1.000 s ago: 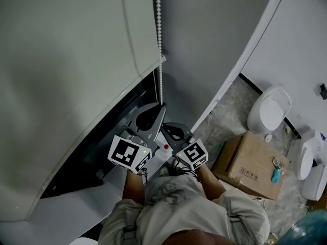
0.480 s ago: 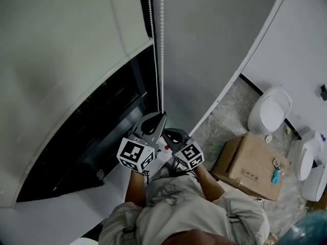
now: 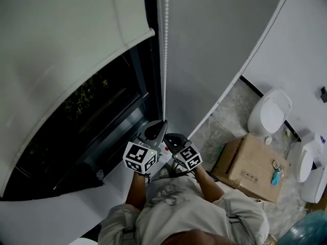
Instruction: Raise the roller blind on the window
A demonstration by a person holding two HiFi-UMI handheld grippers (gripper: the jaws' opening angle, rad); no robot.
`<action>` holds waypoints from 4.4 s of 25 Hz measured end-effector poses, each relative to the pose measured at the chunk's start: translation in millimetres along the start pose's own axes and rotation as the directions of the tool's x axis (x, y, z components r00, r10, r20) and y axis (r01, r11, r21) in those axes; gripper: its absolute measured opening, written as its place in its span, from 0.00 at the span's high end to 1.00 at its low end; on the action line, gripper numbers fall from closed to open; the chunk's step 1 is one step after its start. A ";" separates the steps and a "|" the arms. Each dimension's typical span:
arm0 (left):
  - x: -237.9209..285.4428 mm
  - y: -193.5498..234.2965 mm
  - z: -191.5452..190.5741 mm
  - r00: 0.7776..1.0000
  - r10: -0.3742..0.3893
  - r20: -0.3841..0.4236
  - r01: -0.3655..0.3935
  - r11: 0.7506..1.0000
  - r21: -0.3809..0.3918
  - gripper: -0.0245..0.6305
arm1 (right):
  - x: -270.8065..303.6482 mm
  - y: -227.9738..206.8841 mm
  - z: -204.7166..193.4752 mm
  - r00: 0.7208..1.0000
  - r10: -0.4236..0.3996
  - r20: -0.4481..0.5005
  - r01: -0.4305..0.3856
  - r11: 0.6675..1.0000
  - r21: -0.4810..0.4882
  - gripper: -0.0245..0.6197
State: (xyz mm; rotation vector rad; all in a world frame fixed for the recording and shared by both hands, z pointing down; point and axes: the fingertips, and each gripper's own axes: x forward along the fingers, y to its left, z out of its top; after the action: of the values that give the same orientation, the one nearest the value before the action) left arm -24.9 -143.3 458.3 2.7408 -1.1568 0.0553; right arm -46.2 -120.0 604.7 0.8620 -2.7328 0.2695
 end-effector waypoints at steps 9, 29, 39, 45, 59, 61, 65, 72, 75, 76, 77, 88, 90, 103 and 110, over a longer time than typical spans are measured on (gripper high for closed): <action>-5.4 0.1 -4.0 1.000 -0.002 0.013 0.002 1.000 -0.011 0.95 | -16.7 -4.0 7.3 1.000 -0.014 0.017 0.014 1.000 -0.017 0.86; -8.3 6.9 -1.8 1.000 0.011 0.023 -0.011 1.000 -0.004 0.95 | -93.9 3.8 283.5 0.871 0.091 0.483 0.005 0.981 -0.194 0.81; -6.1 8.7 -1.9 1.000 0.016 0.026 -0.016 1.000 -0.005 0.95 | -84.1 4.2 327.3 0.851 0.120 0.511 0.000 0.973 -0.229 0.82; -5.1 6.3 -1.5 0.999 0.014 0.032 -0.014 1.000 -0.003 0.95 | -81.0 3.9 329.1 0.864 0.126 0.487 -0.024 0.977 -0.211 0.94; -0.3 9.9 -56.9 0.996 0.030 -0.081 -0.033 0.998 -0.044 0.95 | -62.0 -6.8 276.5 0.900 0.072 0.429 0.012 0.981 -0.191 0.94; 0.4 10.1 -68.0 0.994 0.030 -0.104 -0.036 0.998 -0.055 0.95 | -58.9 -7.9 265.2 0.909 0.065 0.412 0.014 0.983 -0.186 0.94; 2.2 8.8 -88.8 0.989 0.024 -0.147 -0.036 0.996 -0.080 0.95 | -53.3 -10.1 245.2 0.921 0.055 0.385 0.010 0.986 -0.164 0.94; 2.2 11.6 -131.4 0.980 0.029 -0.199 -0.050 0.994 -0.100 0.95 | -40.9 -11.6 204.5 0.946 0.041 0.323 0.004 0.990 -0.138 0.94; 1.1 13.1 -145.4 0.977 0.032 -0.210 -0.055 0.993 -0.106 0.95 | -37.8 -12.0 190.7 0.951 0.036 0.307 0.004 0.992 -0.127 0.94; 0.6 13.5 -149.4 0.976 0.031 -0.216 -0.056 0.993 -0.107 0.95 | -36.6 -11.8 186.9 0.953 0.035 0.301 0.003 0.992 -0.126 0.94; 0.1 13.9 -153.4 0.974 0.030 -0.224 -0.055 0.992 -0.109 0.95 | -35.2 -11.4 183.6 0.955 0.034 0.295 0.003 0.992 -0.124 0.94; -2.0 13.6 -192.5 0.957 0.018 -0.289 -0.057 0.990 -0.127 0.94 | -26.0 -10.0 145.9 0.974 0.027 0.225 -0.004 0.995 -0.102 0.94; -3.8 13.0 -195.9 0.955 0.018 -0.296 -0.057 0.991 -0.125 0.94 | -25.3 -8.5 141.0 0.974 0.033 0.226 -0.011 0.995 -0.101 0.95; -20.4 16.0 -112.9 0.989 0.034 -0.143 -0.049 0.993 -0.106 0.89 | -23.0 -11.8 138.6 0.978 0.019 0.208 0.004 0.994 -0.108 0.94; -31.4 16.3 -30.8 0.999 0.040 0.005 -0.040 0.998 -0.047 0.83 | -22.0 -15.0 143.1 0.974 0.019 0.225 0.007 0.993 -0.116 0.94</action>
State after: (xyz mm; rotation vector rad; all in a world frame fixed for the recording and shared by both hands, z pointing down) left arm -57.6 -127.1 487.8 2.6790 -1.1995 0.0241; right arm -47.6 -156.5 463.8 0.9024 -2.9245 0.0122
